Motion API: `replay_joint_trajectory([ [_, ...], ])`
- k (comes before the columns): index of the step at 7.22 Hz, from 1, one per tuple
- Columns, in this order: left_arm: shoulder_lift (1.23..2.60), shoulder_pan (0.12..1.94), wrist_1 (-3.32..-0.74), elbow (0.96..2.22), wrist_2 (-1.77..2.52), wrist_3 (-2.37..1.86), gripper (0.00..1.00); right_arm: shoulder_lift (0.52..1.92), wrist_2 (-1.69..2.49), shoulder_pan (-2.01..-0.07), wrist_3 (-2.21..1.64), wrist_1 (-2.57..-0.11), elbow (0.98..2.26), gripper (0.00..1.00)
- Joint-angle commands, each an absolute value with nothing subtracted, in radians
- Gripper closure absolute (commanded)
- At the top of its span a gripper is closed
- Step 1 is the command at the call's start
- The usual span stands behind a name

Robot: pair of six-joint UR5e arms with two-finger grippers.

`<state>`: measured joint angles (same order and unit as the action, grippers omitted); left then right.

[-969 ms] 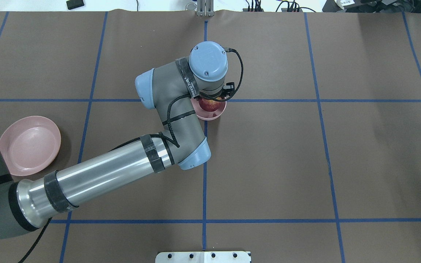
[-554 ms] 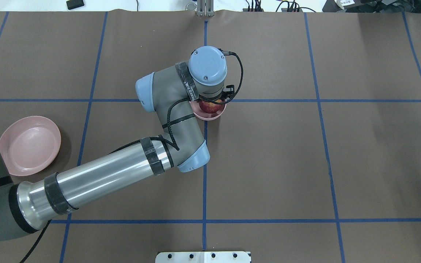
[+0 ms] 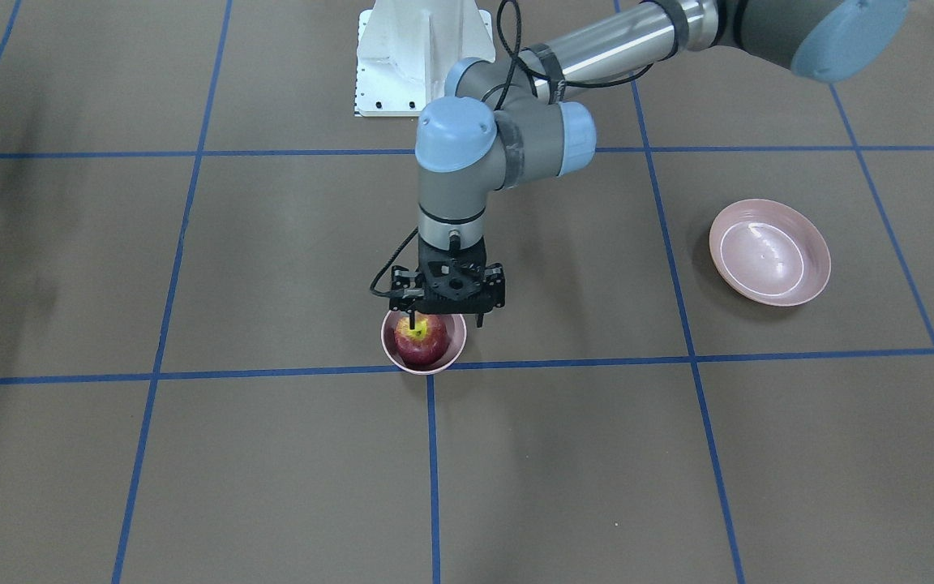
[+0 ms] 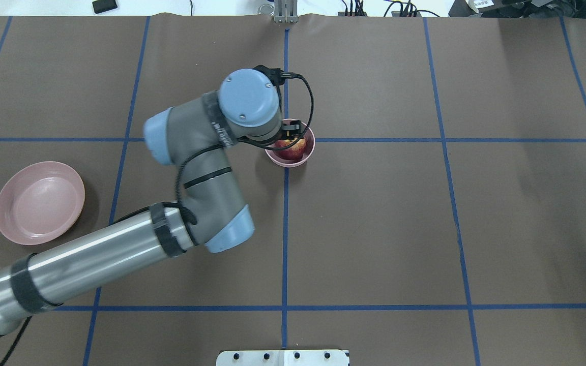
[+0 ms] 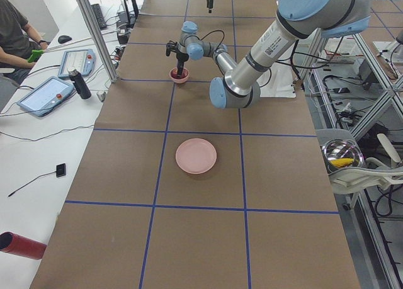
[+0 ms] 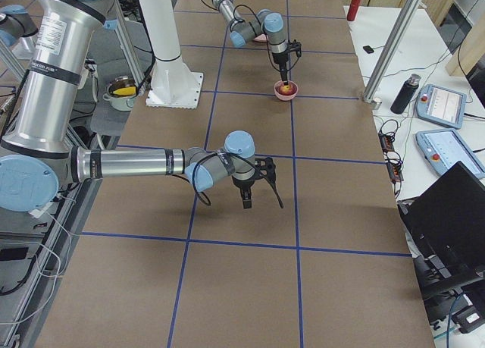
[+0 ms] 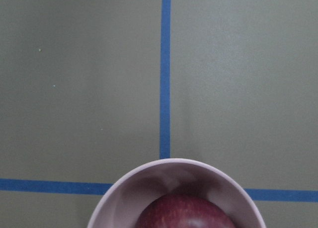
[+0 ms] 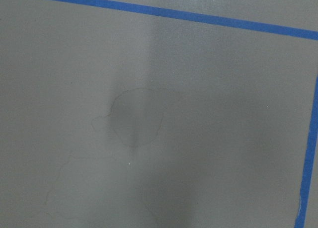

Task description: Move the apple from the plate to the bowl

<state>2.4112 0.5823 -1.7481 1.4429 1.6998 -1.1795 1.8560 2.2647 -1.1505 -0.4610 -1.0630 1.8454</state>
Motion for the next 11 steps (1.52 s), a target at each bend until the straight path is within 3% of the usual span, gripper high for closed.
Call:
replay_joint_trajectory([
  [1, 2.074, 0.656, -1.541, 1.941, 1.713, -0.942, 0.02, 1.833, 2.272, -1.172, -0.46, -1.075, 1.848, 0.0],
  [2, 1.957, 0.754, -1.54, 2.029, 1.832, -0.846, 0.02, 1.794, 2.287, -1.201, -0.451, -1.107, 1.838, 0.0],
  [4, 1.796, 0.982, -1.546, 2.023, 2.03, -0.518, 0.02, 1.756, 2.316, -1.265, -0.428, -1.176, 1.839, 0.0],
  [7, 1.596, 1.327, -1.673, 1.814, 2.37, -0.079, 0.02, 1.695, 2.33, -1.36, -0.285, -1.354, 1.833, 0.0],
  [10, 1.566, 1.547, -1.756, 1.608, 2.384, -0.02, 0.02, 1.678, 2.324, -1.424, -0.172, -1.424, 1.784, 0.0],
  [11, 1.562, 1.577, -1.753, 1.632, 2.385, -0.031, 0.02, 1.68, 2.324, -1.425, -0.154, -1.422, 1.77, 0.0],
])
